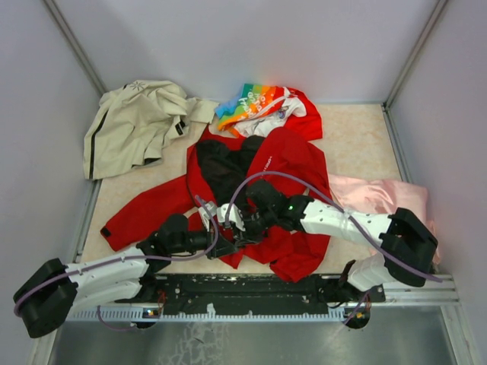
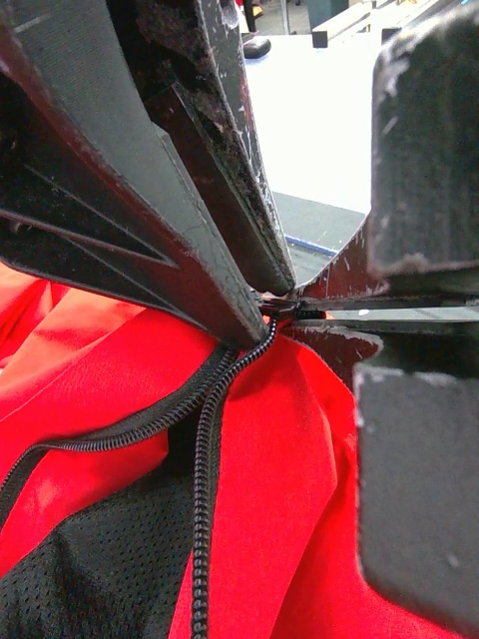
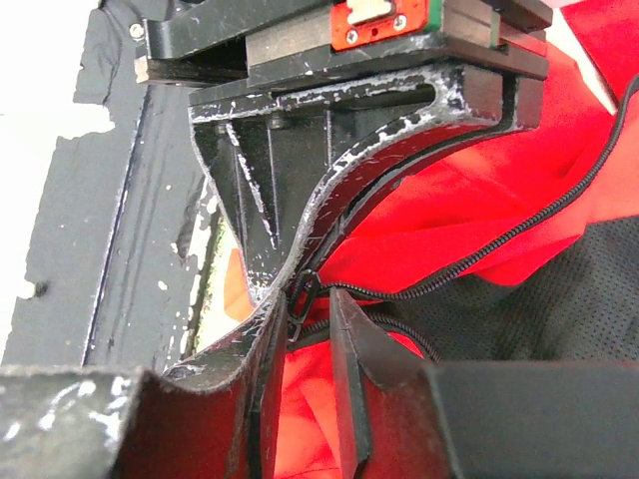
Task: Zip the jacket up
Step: Zip the zipper on the jacket.
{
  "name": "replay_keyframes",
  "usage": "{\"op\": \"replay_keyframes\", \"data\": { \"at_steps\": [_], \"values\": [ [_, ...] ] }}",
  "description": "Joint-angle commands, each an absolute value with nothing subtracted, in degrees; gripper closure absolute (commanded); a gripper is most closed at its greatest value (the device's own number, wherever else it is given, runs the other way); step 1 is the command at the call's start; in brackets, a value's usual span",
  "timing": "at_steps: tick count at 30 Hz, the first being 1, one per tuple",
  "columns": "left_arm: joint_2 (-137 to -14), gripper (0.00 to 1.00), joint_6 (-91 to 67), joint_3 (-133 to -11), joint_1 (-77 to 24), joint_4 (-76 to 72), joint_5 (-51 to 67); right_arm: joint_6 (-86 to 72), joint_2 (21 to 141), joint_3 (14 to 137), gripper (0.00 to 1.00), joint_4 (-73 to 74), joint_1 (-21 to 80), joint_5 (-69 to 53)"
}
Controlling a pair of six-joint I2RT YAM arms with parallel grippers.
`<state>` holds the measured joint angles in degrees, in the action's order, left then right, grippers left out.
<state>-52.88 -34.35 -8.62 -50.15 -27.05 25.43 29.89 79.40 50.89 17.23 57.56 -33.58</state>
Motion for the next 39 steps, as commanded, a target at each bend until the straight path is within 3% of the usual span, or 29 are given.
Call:
{"op": "replay_keyframes", "data": {
  "at_steps": [1,5,14,26,32,39],
  "values": [
    [-51.69,1.0,-33.19,-8.45,-50.45,-31.2,26.55,31.93,81.13,54.53,0.76,19.15,57.25,-38.76],
    [-51.27,1.0,-32.84,-8.35,-50.46,-31.23,26.27,33.1,82.41,55.27,0.8,21.01,57.22,-40.48],
    [-51.16,1.0,-32.96,-8.18,-50.45,-31.2,25.75,33.31,82.1,55.0,1.0,20.64,57.22,-41.69],
    [-53.53,1.0,-33.08,-8.53,-50.65,-30.9,29.11,27.66,74.16,48.79,1.0,5.62,55.23,-35.2],
    [-53.22,1.0,-33.26,-9.3,-50.71,-29.11,27.78,26.99,76.37,48.81,1.0,3.99,55.11,-37.35],
    [-43.97,0.65,-37.68,-10.44,-50.63,-15.29,12.21,20.75,76.99,45.11,1.0,-5.09,55.13,-38.68]
  ]
}}
